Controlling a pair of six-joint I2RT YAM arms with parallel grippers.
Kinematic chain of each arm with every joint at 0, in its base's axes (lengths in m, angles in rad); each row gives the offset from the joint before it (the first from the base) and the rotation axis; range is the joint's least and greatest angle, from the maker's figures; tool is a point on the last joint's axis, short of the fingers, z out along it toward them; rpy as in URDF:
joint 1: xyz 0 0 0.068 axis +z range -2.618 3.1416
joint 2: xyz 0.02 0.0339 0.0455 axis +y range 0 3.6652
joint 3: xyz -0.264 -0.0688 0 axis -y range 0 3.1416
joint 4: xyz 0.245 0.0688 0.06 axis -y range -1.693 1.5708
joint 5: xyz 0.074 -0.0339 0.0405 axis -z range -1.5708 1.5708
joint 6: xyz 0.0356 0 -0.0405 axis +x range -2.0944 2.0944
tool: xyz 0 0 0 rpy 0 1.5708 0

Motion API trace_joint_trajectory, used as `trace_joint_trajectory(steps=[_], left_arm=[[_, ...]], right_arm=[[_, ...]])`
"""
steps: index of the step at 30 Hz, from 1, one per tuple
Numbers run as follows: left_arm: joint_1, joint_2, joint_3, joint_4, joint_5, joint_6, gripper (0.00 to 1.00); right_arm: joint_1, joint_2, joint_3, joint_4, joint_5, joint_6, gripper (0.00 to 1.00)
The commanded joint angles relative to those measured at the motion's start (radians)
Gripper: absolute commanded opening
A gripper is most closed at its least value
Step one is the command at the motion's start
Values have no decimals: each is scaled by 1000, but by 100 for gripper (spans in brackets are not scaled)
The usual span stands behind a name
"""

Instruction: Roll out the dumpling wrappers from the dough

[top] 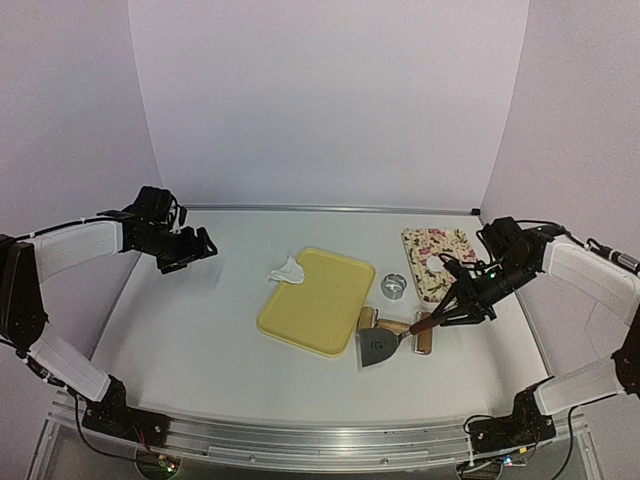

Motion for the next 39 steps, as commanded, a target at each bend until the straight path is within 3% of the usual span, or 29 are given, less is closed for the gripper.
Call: trace_joint_trajectory(steps=[1, 9, 18, 23, 30, 39], left_arm=[[5, -37, 5, -6, -5, 8, 91], [6, -29, -4, 5, -8, 8, 91], [5, -15, -21, 32, -13, 3, 91], [6, -6, -19, 41, -15, 7, 91], [12, 12, -18, 50, -21, -1, 93], [73, 10, -24, 61, -49, -57, 98]], right_arm=[[14, 38, -46, 13, 17, -41, 2], [22, 93, -56, 31, 94, -74, 13], [23, 85, -6, 38, 238, -27, 62], [24, 79, 22, 37, 308, -4, 68], [23, 62, 116, -24, 555, 38, 80], [9, 197, 310, -13, 777, 26, 98]])
